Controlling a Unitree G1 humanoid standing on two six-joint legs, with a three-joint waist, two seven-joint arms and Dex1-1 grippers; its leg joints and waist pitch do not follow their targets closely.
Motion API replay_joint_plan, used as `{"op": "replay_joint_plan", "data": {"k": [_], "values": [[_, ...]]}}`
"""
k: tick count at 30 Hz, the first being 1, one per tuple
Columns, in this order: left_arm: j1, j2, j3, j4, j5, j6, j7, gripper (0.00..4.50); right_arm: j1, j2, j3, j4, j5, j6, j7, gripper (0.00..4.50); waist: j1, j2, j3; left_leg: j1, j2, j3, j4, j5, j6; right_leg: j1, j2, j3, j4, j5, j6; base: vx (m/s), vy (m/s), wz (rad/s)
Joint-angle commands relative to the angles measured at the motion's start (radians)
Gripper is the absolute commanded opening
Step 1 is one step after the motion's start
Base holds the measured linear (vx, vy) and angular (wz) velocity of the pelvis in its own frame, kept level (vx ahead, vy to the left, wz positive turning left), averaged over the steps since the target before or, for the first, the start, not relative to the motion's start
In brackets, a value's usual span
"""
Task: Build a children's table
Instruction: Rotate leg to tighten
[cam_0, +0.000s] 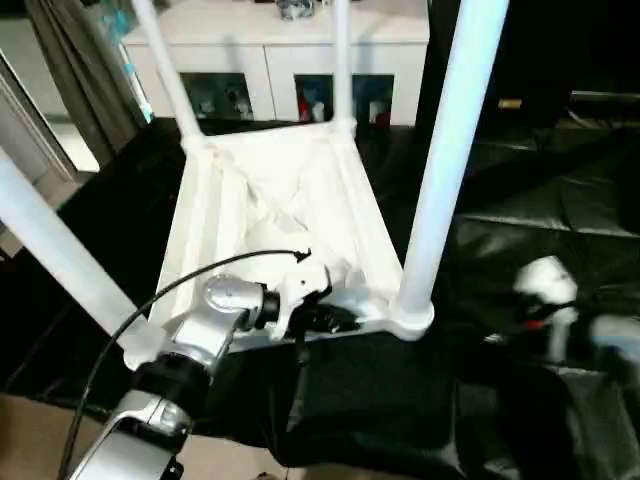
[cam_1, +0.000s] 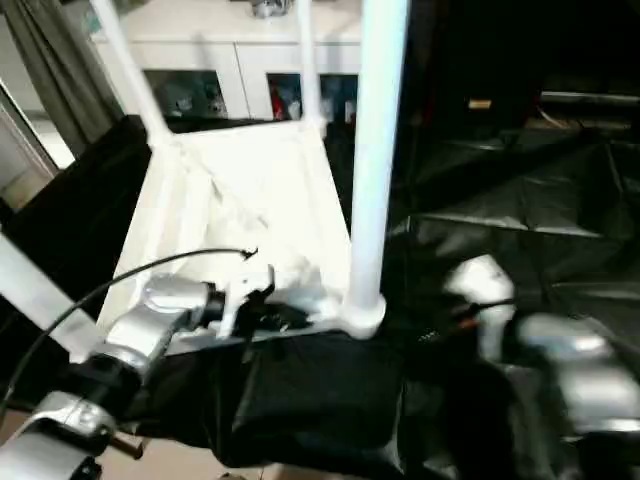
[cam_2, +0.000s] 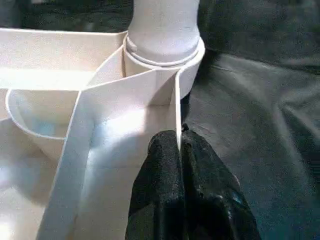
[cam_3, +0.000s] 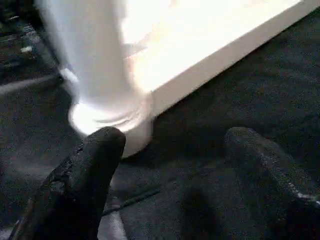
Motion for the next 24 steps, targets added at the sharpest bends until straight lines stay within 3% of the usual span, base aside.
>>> {"op": "replay_joint_plan", "data": {"k": [1, 3, 5, 6, 7, 8, 13, 16, 17, 24], "values": [[0.003, 0.0, -0.008, -0.044, -0.033, -0.024, -0.048, 0.0, -0.01, -0.006, -0.022, 0.011, 0.006, 0.001, -0.016, 3.67, -0.001, -0.033, -0.058, 0.018, 0.055, -0.022, -0.057, -0.209, 0.111, 0.04, -0.052, 0.027, -0.081, -0.26, -0.223, 0.0, 0.0, 0.0], [0.03, 0.002, -0.016, -0.1, -0.06, -0.014, -0.082, 0.0, -0.058, 0.015, -0.042, 0.083, -0.043, -0.019, -0.141, 3.67, -0.006, -0.035, -0.059, 0.015, 0.054, -0.022, -0.057, -0.184, 0.107, 0.039, -0.053, 0.025, -0.076, -0.233, -0.234, 0.0, 0.0, 0.0], [0.038, 0.001, -0.018, -0.112, -0.065, -0.019, -0.088, 0.0, -0.071, 0.031, -0.044, 0.097, -0.054, -0.021, -0.182, 3.67, -0.004, -0.034, -0.06, 0.02, 0.052, -0.019, -0.053, -0.179, 0.109, 0.038, -0.05, 0.026, -0.076, -0.225, -0.236, 0.0, 0.0, 0.0], [0.043, -0.001, -0.019, -0.121, -0.069, -0.024, -0.094, 0.0, -0.077, 0.049, -0.044, 0.099, -0.06, -0.026, -0.211, 3.67, -0.006, -0.04, -0.059, 0.018, 0.051, -0.017, -0.053, -0.178, 0.113, 0.038, -0.049, 0.027, -0.077, -0.221, -0.237, 0.0, 0.0, 0.0], [0.048, -0.003, -0.021, -0.127, -0.071, -0.035, -0.1, 0.0, -0.08, 0.07, -0.041, 0.095, -0.063, -0.029, -0.237, 3.67, -0.005, -0.036, -0.059, 0.016, 0.051, -0.018, -0.053, -0.171, 0.115, 0.039, -0.051, 0.026, -0.074, -0.22, -0.234, 0.0, 0.0, 0.0], [0.051, -0.002, -0.027, -0.129, -0.07, -0.057, -0.107, 0.0, -0.08, 0.094, -0.036, 0.087, -0.064, -0.029, -0.263, 3.67, -0.005, -0.041, -0.059, 0.015, 0.051, -0.018, -0.052, -0.168, 0.116, 0.039, -0.051, 0.026, -0.073, -0.222, -0.229, 0.0, 0.0, 0.0], [0.064, 0.014, -0.05, -0.147, -0.072, -0.074, -0.142, 0.0, -0.069, 0.156, -0.022, 0.062, -0.066, -0.029, -0.315, 3.67, -0.002, -0.034, -0.061, 0.015, 0.054, -0.02, -0.054, -0.162, 0.112, 0.038, -0.051, 0.026, -0.067, -0.206, -0.226, 0.0, 0.0, 0.0], [0.079, 0.021, -0.059, -0.183, -0.08, -0.069, -0.166, 0.0, -0.074, 0.197, -0.025, 0.072, -0.061, -0.038, -0.369, 3.67, -0.004, -0.035, -0.059, 0.017, 0.055, -0.019, -0.056, -0.18, 0.104, 0.035, -0.051, 0.028, -0.07, -0.219, -0.228, 0.0, 0.0, 0.0], [0.087, 0.023, -0.069, -0.201, -0.078, -0.077, -0.176, 0.0, -0.079, 0.22, -0.036, 0.082, -0.063, -0.044, -0.413, 3.67, -0.005, -0.04, -0.058, 0.018, 0.055, -0.018, -0.057, -0.185, 0.095, 0.035, -0.052, 0.029, -0.071, -0.231, -0.222, 0.0, 0.0, 0.0], [0.099, 0.028, -0.102, -0.195, -0.043, -0.151, -0.177, 0.0, -0.093, 0.309, -0.07, 0.103, -0.07, -0.052, -0.554, 3.67, -0.006, -0.036, -0.058, 0.02, 0.053, -0.018, -0.06, -0.203, 0.07, 0.031, -0.051, 0.032, -0.071, -0.25, -0.205, 0.0, 0.0, 0.0]]}}
